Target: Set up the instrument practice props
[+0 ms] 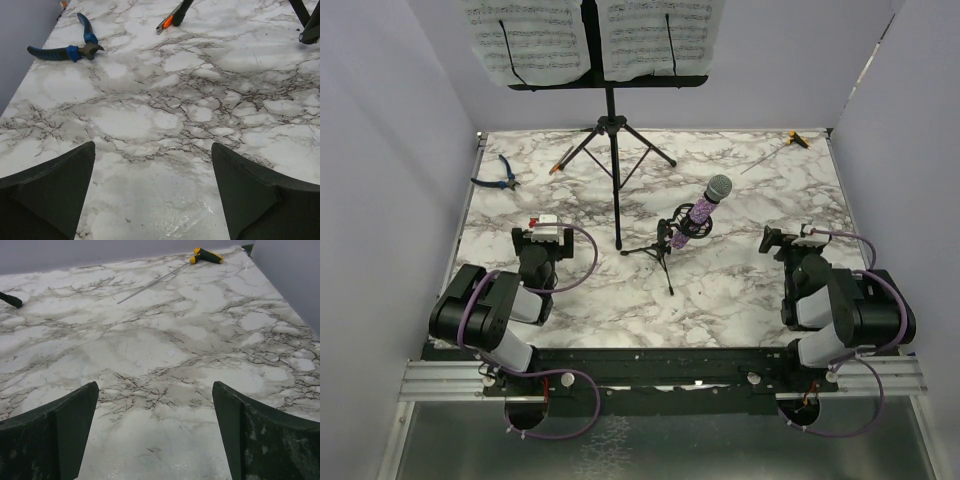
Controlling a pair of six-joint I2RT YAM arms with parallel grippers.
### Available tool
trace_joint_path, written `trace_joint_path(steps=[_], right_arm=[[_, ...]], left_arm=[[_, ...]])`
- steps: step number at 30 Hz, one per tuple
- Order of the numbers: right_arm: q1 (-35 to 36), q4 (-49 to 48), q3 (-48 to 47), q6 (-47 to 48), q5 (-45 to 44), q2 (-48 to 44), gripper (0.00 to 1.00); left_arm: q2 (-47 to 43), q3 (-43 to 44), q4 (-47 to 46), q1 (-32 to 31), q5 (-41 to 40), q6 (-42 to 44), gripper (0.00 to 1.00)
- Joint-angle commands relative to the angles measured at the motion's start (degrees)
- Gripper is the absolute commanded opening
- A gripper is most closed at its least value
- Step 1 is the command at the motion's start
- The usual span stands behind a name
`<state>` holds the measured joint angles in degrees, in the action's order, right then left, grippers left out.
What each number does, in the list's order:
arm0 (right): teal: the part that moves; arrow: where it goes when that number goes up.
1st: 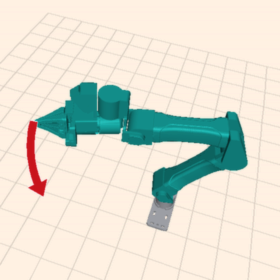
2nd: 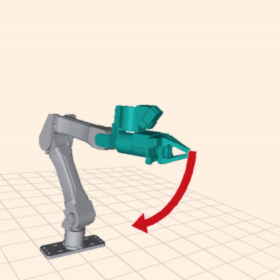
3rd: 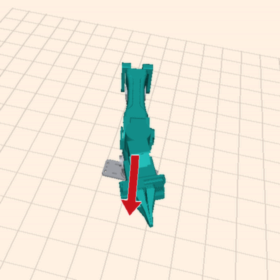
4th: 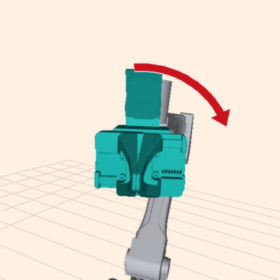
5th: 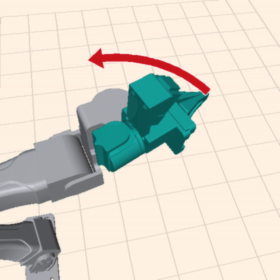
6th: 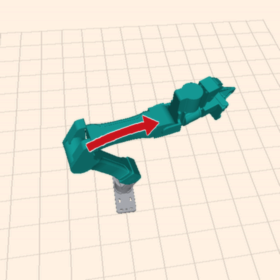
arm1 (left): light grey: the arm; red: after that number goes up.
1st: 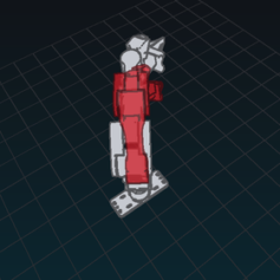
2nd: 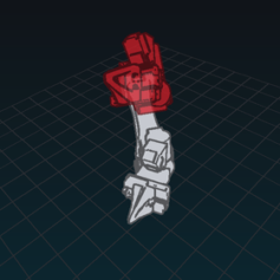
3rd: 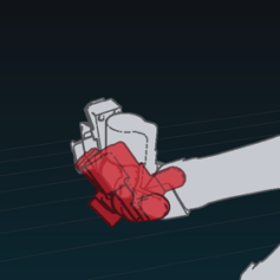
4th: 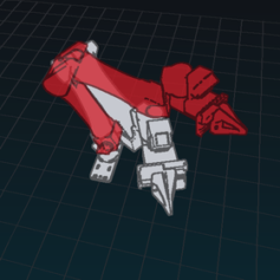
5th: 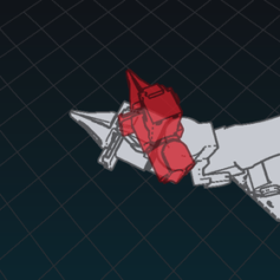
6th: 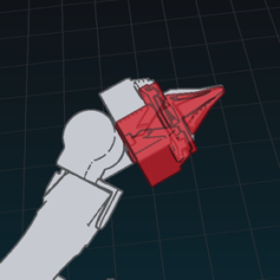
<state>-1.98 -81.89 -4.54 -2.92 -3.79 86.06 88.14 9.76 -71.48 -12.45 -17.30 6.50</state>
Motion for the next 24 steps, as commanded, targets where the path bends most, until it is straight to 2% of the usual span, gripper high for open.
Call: trace_joint_path(steps=[1,3,6,8,9,11,24], right_arm=[[-0.22,-8.49,-0.13,1.16,-1.75,3.81,1.0],[-0.18,-4.34,-1.47,1.43,-1.18,2.99,1.0],[-0.22,7.72,-7.54,1.88,0.01,1.97,1.0],[-0.18,11.57,-9.57,1.55,0.88,2.34,1.0],[-0.26,11.1,-9.38,1.63,0.76,2.33,1.0],[-0.24,10.37,-9.36,1.75,0.84,2.61,1.0],[-0.21,10.69,-9.44,1.6,0.89,2.55,1.0]], left_arm=[[0.47,2.74,-1.23,1.35,4.82,-0.58,0.99],[0.98,3.86,0.1,2.08,5.49,-1.17,0.99],[1.92,5.15,1.97,3.4,5.53,-2.66,0.99],[5.86,4.02,-3.94,4.22,6.03,-3.29,0.99],[7.29,3.04,-8.39,4.36,5.74,-3.55,0.99],[6.01,3.61,-3.94,4.37,6.15,-3.58,0.99],[6.52,4.74,-3.58,4.37,2.75,-4.66,0.99]])
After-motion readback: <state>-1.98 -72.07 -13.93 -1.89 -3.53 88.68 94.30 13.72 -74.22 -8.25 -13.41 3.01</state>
